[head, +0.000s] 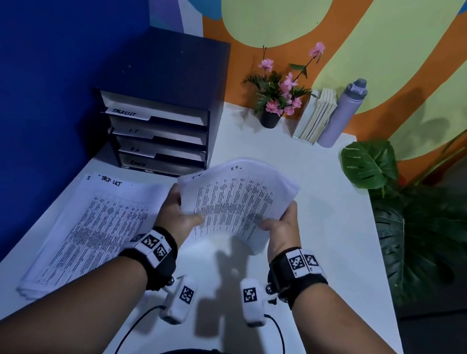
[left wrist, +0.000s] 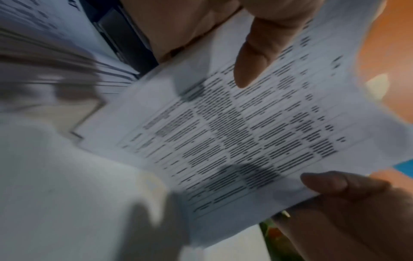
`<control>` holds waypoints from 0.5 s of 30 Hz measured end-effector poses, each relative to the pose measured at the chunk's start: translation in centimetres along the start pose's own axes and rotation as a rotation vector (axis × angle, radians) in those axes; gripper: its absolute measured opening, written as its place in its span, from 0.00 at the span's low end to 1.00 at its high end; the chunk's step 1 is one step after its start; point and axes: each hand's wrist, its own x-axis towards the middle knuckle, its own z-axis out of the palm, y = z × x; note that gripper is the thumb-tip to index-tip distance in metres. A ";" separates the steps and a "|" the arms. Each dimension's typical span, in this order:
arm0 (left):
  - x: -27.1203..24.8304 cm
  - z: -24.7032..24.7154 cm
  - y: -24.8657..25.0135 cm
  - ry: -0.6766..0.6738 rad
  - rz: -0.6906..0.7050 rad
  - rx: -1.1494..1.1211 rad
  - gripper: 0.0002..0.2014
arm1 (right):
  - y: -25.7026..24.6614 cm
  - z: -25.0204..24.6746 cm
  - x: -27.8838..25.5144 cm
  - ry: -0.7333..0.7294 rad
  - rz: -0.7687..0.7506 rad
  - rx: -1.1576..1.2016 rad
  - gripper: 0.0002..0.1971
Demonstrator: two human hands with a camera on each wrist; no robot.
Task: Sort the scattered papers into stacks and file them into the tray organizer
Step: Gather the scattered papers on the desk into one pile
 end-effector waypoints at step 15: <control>2.2 -7.0 0.1 0.171 -0.034 0.367 0.13 | 1.5 5.0 -0.4 -0.113 -0.036 -0.548 0.25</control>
